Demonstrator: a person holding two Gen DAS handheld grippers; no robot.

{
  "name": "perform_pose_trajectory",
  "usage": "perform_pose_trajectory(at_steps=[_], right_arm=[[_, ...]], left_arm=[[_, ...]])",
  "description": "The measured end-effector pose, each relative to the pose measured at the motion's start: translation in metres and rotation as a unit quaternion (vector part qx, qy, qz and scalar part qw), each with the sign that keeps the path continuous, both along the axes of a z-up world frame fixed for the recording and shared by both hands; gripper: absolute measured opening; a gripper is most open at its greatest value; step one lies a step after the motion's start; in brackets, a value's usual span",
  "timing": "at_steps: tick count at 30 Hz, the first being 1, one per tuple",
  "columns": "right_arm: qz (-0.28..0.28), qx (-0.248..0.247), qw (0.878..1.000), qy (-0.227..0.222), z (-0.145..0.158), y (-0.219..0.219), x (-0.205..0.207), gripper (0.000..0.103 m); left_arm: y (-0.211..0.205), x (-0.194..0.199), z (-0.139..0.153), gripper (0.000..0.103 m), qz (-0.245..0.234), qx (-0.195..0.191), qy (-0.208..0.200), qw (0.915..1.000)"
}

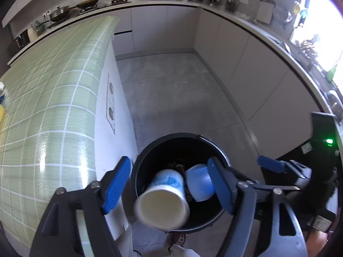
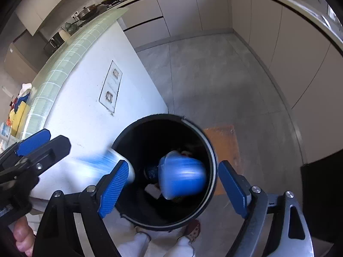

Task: Collect trash
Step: 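Open both grippers to drop the two cups into the bucket, then move both grippers back to the table toward the yellow cloth and sponge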

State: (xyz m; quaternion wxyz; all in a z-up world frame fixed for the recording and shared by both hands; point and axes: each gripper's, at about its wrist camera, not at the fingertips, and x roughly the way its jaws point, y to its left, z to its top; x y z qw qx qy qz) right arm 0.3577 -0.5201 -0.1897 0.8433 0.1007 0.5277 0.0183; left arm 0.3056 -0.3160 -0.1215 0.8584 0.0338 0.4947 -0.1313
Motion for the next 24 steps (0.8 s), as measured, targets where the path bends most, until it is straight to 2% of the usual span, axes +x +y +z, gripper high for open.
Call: perform_pose_trajectory(at_steps=[3, 11, 16, 19, 24], right_arm=[[-0.015, -0.004, 1.000, -0.013, 0.008, -0.010, -0.001, 0.088], [-0.028, 0.002, 0.998, -0.065, 0.063, -0.003, -0.012, 0.088], [-0.012, 0.010, 0.994, -0.105, 0.103, 0.039, -0.021, 0.088], [0.002, 0.018, 0.993, -0.118, 0.115, 0.072, -0.020, 0.088], [0.038, 0.026, 0.991, -0.125, 0.127, 0.152, -0.013, 0.088]], left_arm=[[0.000, 0.000, 0.007, 0.077, 0.009, -0.009, -0.006, 0.9999], [0.019, -0.014, 0.059, 0.077, 0.015, -0.030, -0.048, 0.9983], [0.065, -0.014, 0.088, 0.077, 0.041, -0.037, -0.072, 0.9959], [0.107, -0.017, 0.098, 0.078, 0.068, -0.036, -0.081, 0.9937], [0.186, -0.023, 0.103, 0.080, 0.120, -0.027, -0.096, 0.9878]])
